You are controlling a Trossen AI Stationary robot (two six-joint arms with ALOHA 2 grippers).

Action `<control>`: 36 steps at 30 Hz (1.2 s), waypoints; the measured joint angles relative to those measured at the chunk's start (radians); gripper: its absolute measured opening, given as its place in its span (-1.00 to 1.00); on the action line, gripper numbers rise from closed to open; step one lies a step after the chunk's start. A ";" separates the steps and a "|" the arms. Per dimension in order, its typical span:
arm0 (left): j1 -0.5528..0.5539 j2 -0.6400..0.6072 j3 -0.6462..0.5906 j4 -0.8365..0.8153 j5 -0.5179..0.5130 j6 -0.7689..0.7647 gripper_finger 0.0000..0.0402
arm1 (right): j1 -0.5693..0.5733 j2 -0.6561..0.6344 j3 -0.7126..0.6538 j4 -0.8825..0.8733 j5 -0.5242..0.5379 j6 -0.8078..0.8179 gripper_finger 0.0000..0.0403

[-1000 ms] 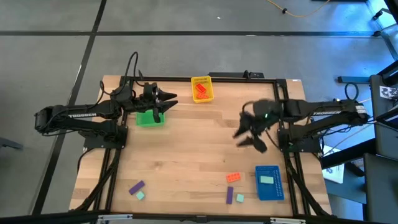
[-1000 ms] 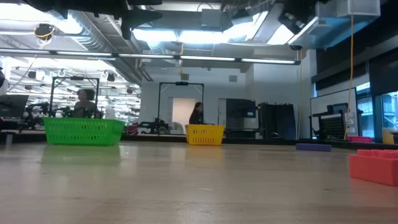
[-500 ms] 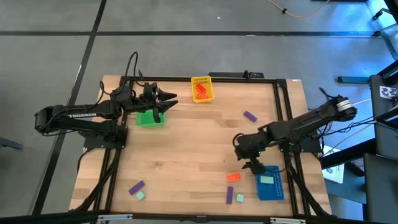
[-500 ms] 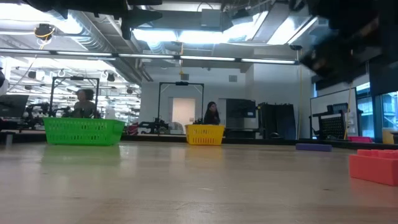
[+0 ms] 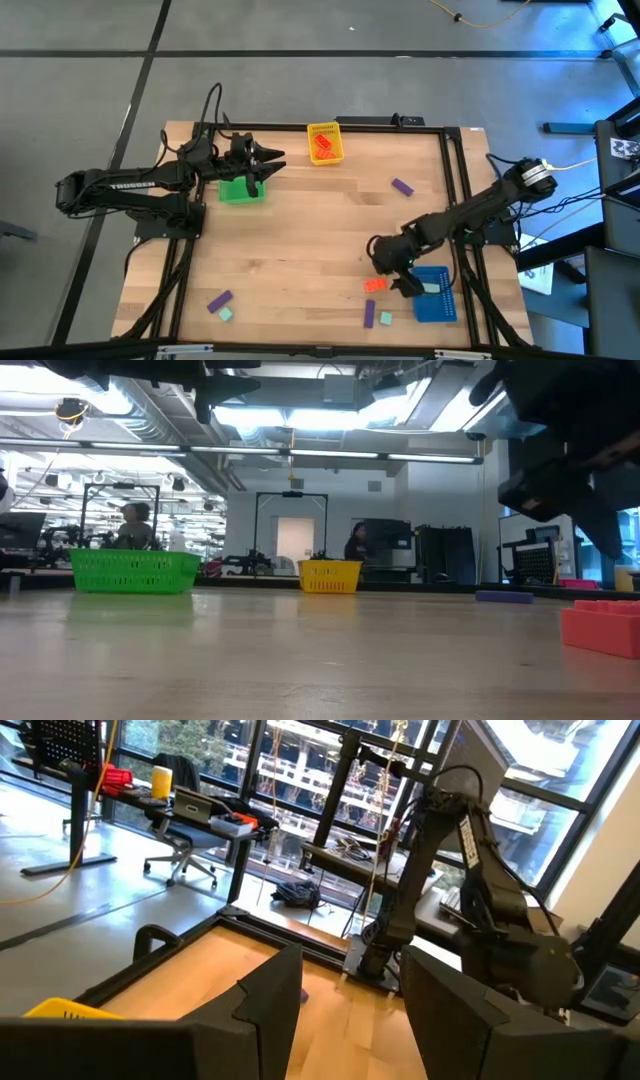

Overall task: Sort & place blocks by color
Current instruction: Put the orange game piece into the yellow bin

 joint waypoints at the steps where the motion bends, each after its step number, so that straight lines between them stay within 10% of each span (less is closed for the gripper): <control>1: 0.000 0.000 0.000 0.000 0.000 0.000 -0.19 | 0.008 0.010 0.000 0.011 0.017 0.005 0.38; 36: 0.000 0.000 0.000 0.000 0.000 0.000 -0.19 | 0.115 0.181 0.001 0.103 0.363 0.177 0.31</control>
